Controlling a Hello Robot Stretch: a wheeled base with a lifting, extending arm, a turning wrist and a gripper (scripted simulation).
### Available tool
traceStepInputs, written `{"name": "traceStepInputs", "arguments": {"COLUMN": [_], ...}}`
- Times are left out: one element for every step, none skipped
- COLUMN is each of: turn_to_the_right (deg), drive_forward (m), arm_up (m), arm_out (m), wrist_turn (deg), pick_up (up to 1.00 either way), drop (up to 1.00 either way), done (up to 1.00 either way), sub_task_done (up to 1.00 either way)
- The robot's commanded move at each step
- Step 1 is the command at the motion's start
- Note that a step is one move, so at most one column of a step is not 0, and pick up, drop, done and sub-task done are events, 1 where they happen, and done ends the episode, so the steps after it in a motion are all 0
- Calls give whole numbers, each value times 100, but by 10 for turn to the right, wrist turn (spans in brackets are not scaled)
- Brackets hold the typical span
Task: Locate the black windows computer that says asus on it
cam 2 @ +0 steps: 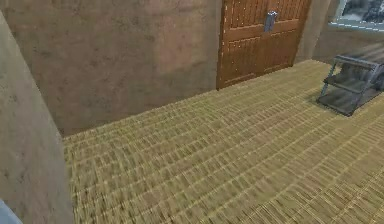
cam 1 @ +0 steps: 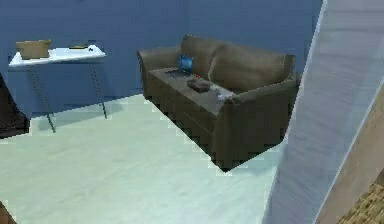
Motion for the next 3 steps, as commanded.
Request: {"name": "traceStepInputs", "arguments": {"turn_to_the_right": [0, -150, 0], "drive_forward": [50, 0, 100], "arm_up": [0, 0, 0], "arm_out": [0, 0, 0], "wrist_turn": [0, 0, 0], "pick_up": [0, 0, 0], "drop": [0, 0, 0], "done": [0, 0, 0], "sub_task_done": [0, 0, 0]}}
